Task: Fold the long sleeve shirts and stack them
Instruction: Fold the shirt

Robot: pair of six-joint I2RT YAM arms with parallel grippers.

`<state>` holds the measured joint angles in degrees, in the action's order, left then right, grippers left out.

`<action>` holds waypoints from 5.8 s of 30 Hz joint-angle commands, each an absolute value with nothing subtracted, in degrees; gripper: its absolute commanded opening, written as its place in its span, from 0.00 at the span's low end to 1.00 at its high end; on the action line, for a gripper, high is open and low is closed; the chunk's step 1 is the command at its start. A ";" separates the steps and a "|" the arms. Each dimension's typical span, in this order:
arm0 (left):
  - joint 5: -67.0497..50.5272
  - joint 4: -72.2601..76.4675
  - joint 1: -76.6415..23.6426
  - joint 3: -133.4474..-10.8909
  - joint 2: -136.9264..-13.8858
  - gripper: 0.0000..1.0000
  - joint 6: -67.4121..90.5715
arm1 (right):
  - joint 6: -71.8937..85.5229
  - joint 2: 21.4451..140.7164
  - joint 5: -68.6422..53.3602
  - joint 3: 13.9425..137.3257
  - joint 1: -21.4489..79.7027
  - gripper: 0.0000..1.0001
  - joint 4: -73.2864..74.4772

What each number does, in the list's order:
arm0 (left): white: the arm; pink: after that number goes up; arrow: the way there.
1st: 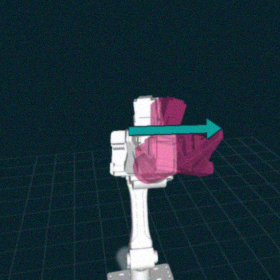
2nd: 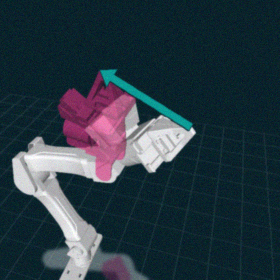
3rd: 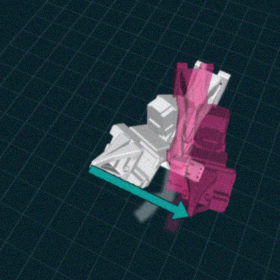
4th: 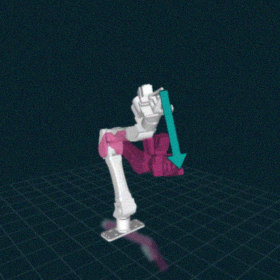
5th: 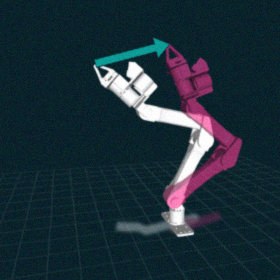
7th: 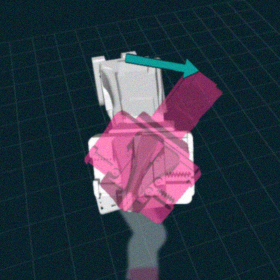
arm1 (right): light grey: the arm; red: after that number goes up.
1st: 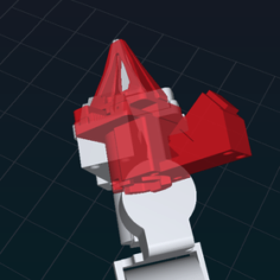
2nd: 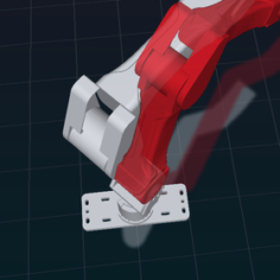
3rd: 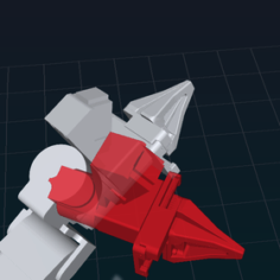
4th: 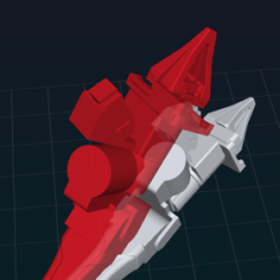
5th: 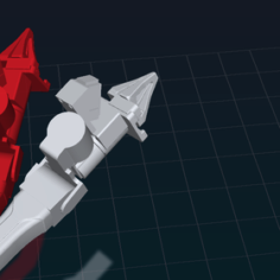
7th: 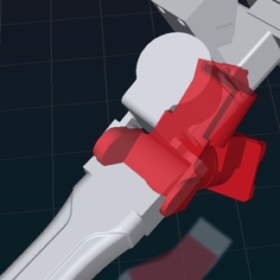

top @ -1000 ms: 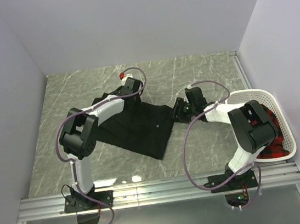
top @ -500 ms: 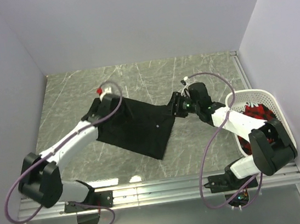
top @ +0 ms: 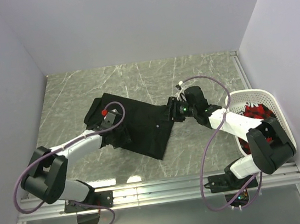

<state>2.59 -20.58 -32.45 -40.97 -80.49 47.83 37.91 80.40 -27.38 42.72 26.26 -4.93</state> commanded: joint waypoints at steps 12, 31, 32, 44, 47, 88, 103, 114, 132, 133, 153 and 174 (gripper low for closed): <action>5.18 -28.29 -32.70 -45.96 -75.24 0.16 47.90 | 35.86 85.33 -36.54 46.76 30.58 0.53 -9.74; 10.63 -31.73 -32.70 -42.45 -78.48 0.10 51.85 | 40.43 114.87 -50.80 49.31 36.22 0.52 -12.21; 10.90 -31.90 -32.61 -42.45 -78.83 0.10 51.94 | 40.52 114.52 -51.15 49.13 36.21 0.52 -12.74; 12.92 -32.07 -32.61 -46.49 -70.58 0.46 52.38 | 37.70 96.77 -48.87 50.10 33.32 0.52 -11.50; 13.01 -30.34 -32.69 -49.30 -69.27 0.50 51.95 | 38.93 95.36 -49.22 50.54 31.47 0.52 -14.14; -0.18 -9.14 -32.52 -42.36 -90.35 0.09 56.51 | 58.89 118.12 -38.86 50.45 19.08 0.44 -43.33; -0.17 -8.70 -31.03 -41.57 -91.49 0.07 56.69 | 58.98 120.85 -32.61 54.58 12.57 0.45 -38.68; -0.18 -9.14 -31.03 -42.19 -90.88 0.08 55.72 | 53.53 114.28 -30.85 55.81 11.69 0.45 -31.82; -0.18 -9.84 -30.94 -43.15 -90.88 0.08 55.46 | 58.44 125.14 -39.64 67.05 23.82 0.45 -41.75; -0.18 -9.93 -30.94 -43.24 -90.97 0.08 55.46 | 58.97 126.29 -39.55 67.58 23.82 0.45 -42.01; -0.17 -10.37 -30.85 -43.77 -91.58 0.09 55.20 | 53.26 123.06 -41.04 67.25 14.32 0.45 -34.97; 1.76 -12.22 -30.15 -48.95 -93.60 0.08 53.70 | 42.36 105.72 -52.02 41.93 30.15 0.45 -27.77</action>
<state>-1.23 -11.09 -30.98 -47.18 -92.64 55.13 44.10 104.44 -50.46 44.21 30.96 -28.69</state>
